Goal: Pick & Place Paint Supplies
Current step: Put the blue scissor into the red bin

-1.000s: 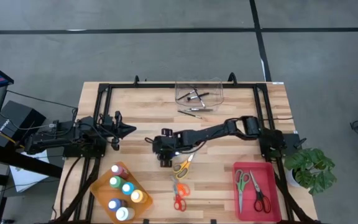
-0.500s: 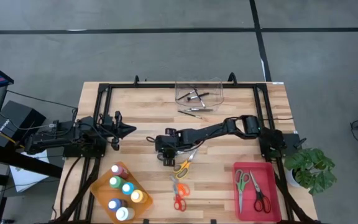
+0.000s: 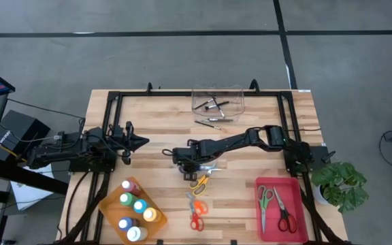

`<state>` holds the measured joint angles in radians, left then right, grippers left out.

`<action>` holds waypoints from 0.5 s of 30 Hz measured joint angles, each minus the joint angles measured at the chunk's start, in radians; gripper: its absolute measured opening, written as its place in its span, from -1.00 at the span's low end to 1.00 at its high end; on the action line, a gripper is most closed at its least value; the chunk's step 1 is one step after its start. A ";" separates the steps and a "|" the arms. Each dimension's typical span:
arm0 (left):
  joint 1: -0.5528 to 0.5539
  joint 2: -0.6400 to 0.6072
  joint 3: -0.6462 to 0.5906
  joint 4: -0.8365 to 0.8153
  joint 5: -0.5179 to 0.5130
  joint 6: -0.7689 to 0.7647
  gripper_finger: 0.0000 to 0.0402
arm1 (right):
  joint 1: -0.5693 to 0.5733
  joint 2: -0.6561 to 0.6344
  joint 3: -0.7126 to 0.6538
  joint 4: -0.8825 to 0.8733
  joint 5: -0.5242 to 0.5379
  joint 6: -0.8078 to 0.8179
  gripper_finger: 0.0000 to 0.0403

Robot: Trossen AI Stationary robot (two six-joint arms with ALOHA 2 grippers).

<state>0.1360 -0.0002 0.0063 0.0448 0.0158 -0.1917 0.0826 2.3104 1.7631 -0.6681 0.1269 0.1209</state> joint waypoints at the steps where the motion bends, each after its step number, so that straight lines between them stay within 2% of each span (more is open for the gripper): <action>1: 0.000 0.000 0.000 0.000 0.000 0.000 -1.00 | 0.000 0.000 0.001 -0.008 0.000 -0.001 -0.30; 6: 0.000 0.000 0.000 0.000 0.000 0.000 -1.00 | 0.000 0.000 0.003 -0.044 0.000 -0.002 -0.39; 12: 0.000 0.000 0.000 0.000 0.000 0.000 -1.00 | -0.007 0.000 0.001 -0.059 -0.002 -0.025 -0.91; 15: 0.000 0.000 0.000 0.000 0.000 0.000 -1.00 | -0.013 -0.001 0.001 -0.063 -0.003 -0.027 -0.89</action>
<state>0.1360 -0.0002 0.0063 0.0448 0.0158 -0.1917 0.0695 2.3096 1.7640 -0.7316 0.1242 0.0934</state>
